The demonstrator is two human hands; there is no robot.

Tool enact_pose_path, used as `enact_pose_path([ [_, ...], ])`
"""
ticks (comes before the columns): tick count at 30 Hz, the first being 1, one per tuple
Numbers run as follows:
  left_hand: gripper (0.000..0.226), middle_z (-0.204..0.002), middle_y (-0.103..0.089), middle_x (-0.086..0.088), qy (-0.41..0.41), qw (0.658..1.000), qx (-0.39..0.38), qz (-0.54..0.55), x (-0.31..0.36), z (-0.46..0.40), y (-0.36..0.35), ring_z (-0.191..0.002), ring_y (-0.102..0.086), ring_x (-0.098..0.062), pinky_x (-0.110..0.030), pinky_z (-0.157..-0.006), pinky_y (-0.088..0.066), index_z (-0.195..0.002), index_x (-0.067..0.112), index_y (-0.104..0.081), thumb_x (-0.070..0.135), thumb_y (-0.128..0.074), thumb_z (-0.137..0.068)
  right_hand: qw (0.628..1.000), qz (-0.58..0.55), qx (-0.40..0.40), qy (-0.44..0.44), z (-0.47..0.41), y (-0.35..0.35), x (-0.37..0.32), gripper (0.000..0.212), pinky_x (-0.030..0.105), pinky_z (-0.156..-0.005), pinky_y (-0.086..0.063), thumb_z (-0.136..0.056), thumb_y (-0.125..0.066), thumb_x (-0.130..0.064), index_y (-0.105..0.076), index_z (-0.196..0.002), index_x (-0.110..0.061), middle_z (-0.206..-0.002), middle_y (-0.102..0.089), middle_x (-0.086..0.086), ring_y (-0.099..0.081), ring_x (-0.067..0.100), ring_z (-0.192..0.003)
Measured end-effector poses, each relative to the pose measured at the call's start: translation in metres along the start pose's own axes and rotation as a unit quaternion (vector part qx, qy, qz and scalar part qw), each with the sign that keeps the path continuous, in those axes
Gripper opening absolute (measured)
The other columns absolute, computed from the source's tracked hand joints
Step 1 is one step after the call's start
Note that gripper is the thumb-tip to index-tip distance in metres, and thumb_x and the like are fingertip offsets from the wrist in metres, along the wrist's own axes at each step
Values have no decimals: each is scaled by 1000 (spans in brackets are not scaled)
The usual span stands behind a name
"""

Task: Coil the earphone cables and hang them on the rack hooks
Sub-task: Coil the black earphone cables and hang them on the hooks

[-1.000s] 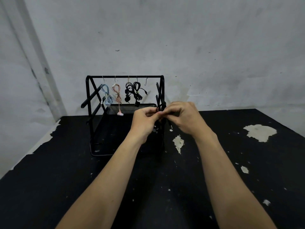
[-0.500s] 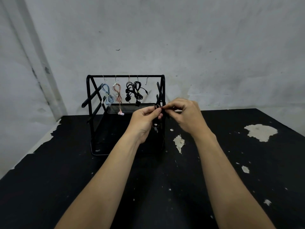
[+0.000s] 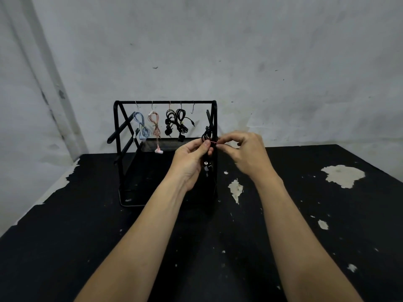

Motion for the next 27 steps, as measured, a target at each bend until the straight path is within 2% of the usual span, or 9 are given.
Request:
enact_pose_path([
  [4,9,-81,-72,-5,-21,999,11,-22,-1,-1,1,-68,-63,-9,-18,-69,-54,-95,3,-71,1,-64,-90,998,53,17,-9,0,-6,2,6,12,-93,-39,-84,-79,-20,-79,-90,-19,-106,-67,-8,-57,2,-103],
  [6,9,-82,-73,-6,-37,998,15,-47,-1,-1,1,-70,-64,-10,-20,-70,-55,-93,6,-73,1,-67,-88,996,75,27,-33,1,-9,3,8,19,-92,-40,-86,-77,-21,-79,-93,-18,-106,-61,-4,-52,8,-105],
  [8,10,-80,-73,-6,-46,996,20,-73,-4,-1,0,-68,-64,-10,-21,-69,-55,-91,8,-74,1,-68,-88,995,62,22,-79,3,-12,3,10,19,-84,-47,-88,-73,-18,-79,-96,-15,-99,-69,-1,-61,9,-96],
  [12,11,-79,-73,-6,-46,995,33,-80,-10,-1,1,-66,-64,-8,-21,-67,-55,-95,5,-74,1,-67,-88,976,-65,15,-206,9,-22,16,10,8,-70,-51,-90,-70,-12,-79,-95,-13,-86,-75,-3,-68,5,-79],
  [14,12,-82,-73,-8,-44,995,40,-75,-11,-2,5,-66,-64,-8,-21,-68,-55,-98,3,-73,0,-66,-89,948,-164,8,-272,12,-30,23,11,22,-80,-58,-89,-68,-11,-78,-90,-14,-83,-77,0,-72,13,-85],
  [16,13,-85,-74,-8,-42,996,42,-69,-11,-3,8,-67,-65,-8,-20,-70,-55,-99,2,-72,0,-66,-89,930,-207,-10,-302,12,-36,25,15,30,-77,-58,-88,-65,-16,-79,-84,-12,-79,-77,2,-73,15,-83],
  [21,10,-81,-74,-6,-37,997,24,-65,-10,-2,1,-72,-67,-12,-21,-70,-55,-93,7,-73,3,-65,-90,943,-208,-30,-257,14,-37,7,37,21,-63,-48,-93,-67,-32,-71,-79,2,-65,-67,3,-62,8,-63],
  [24,10,-82,-73,-7,-23,998,15,-56,-10,-2,-1,-75,-67,-16,-24,-70,-56,-94,8,-73,6,-64,-91,963,-159,-31,-218,12,-33,0,36,13,-52,-41,-94,-66,-32,-70,-74,-2,-62,-65,1,-56,3,-52],
  [27,9,-88,-74,-10,-23,998,18,-47,-8,-2,-1,-81,-69,-19,-26,-74,-57,-95,8,-73,7,-65,-90,965,-156,-40,-207,10,-30,-3,35,13,-51,-41,-94,-66,-32,-70,-73,-5,-62,-66,0,-56,1,-51],
])
Point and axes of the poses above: each hand's wrist, its own z-axis away from the middle knuckle, its own y-axis out of the back of the hand, x = y × z, the point moved 6 cm from there along -z, towards the middle knuckle
